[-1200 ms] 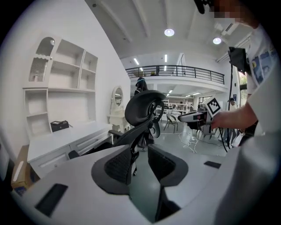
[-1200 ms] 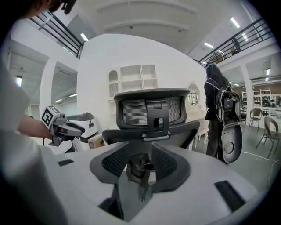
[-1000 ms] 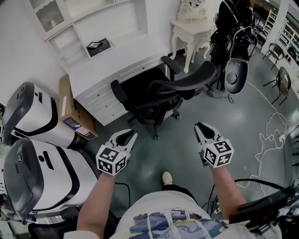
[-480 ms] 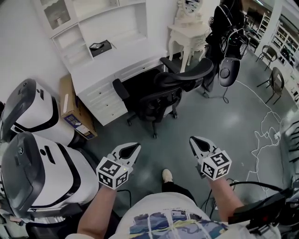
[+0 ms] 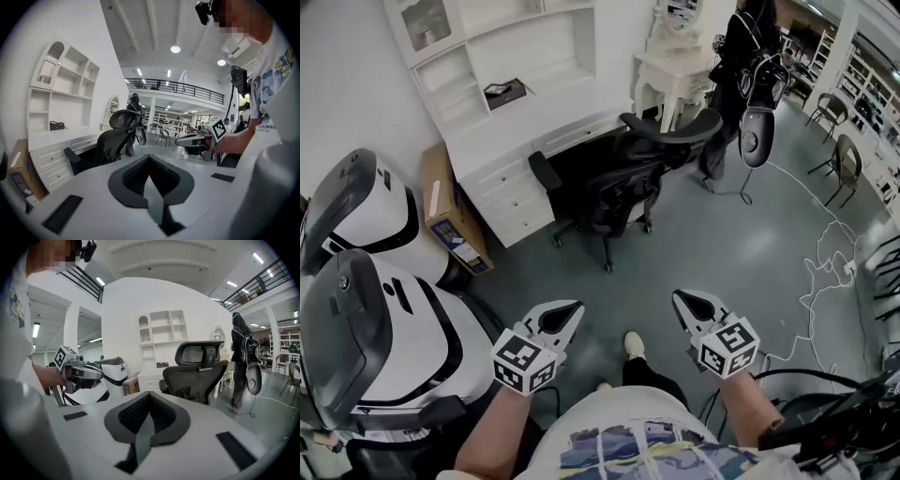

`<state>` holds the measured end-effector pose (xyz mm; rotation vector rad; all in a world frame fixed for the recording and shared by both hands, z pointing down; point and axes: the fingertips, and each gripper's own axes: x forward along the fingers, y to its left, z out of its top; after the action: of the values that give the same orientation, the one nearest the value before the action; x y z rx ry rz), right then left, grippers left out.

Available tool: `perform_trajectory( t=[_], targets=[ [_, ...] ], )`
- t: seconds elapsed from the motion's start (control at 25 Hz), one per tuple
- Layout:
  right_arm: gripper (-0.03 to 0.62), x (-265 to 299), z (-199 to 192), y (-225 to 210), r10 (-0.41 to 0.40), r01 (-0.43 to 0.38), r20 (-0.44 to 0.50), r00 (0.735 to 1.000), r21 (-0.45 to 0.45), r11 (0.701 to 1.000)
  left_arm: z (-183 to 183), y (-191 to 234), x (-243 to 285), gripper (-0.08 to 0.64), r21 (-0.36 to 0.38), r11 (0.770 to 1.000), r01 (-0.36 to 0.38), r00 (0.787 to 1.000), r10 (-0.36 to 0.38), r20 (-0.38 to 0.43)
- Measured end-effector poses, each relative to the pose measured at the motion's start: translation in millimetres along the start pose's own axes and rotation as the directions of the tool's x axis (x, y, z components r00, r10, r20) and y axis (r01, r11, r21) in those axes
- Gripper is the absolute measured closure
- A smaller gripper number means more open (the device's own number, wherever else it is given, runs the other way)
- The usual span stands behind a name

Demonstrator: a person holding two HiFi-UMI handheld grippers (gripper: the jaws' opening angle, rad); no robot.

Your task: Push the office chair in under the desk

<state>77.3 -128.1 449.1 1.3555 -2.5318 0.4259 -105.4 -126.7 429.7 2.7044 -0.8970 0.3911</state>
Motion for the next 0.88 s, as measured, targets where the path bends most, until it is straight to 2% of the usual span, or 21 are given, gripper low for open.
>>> perform_trajectory(
  t=[0.44,0.88],
  targets=[
    [0.568,-26,-14,44,0.022,-0.023,-0.005,1.0,-0.019,1.0,-7,-38,-30,0.546,0.03,0.999,0.035,0.999,-0.035,0.019],
    [0.568,-36,-20,63,0.042,-0.042,-0.002,0.999,-0.039,0.998,-19,-55,-41,0.546,0.036,0.998,0.052,0.999,-0.052,0.014]
  ],
)
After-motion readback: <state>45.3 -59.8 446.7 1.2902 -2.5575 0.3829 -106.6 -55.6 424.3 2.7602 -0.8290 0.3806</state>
